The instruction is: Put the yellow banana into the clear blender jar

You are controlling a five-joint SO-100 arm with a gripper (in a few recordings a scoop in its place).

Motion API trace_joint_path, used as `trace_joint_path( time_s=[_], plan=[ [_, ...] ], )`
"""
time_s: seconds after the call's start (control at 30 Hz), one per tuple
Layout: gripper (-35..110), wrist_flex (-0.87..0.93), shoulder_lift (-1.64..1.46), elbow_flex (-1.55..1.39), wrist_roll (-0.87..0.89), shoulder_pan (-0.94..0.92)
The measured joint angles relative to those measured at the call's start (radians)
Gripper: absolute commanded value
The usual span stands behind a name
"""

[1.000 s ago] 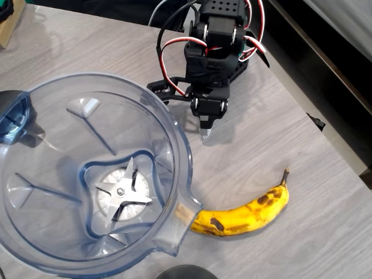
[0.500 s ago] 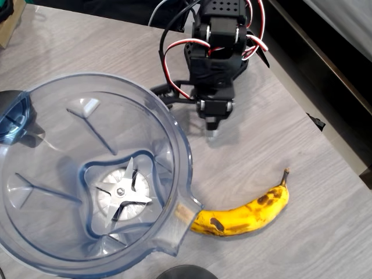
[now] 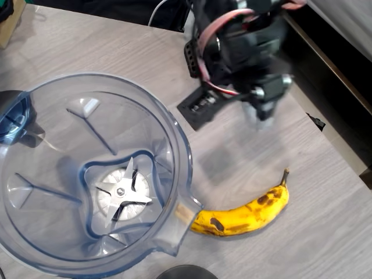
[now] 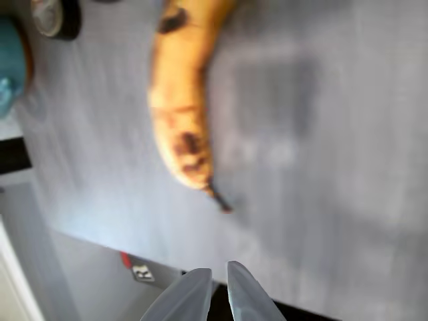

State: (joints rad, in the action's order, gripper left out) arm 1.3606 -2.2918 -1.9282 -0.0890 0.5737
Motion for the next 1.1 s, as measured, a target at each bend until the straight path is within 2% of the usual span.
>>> trace_joint_path(
  time_s=[0.07, 0.13, 0.27, 0.5, 1.1],
  plan=[
    [1, 0.015, 0.17, 0.186, 0.012, 0.005],
    [11, 0.023, 0.304, 0.324, 0.023, -0.011],
    [17, 0.023, 0.491, 0.486, 0.041, -0.054],
    [29, 0.026, 0.709, 0.514, 0.081, -0.081],
    [31, -0.014, 0.983, 0.526, 0.083, -0.103]
  ],
)
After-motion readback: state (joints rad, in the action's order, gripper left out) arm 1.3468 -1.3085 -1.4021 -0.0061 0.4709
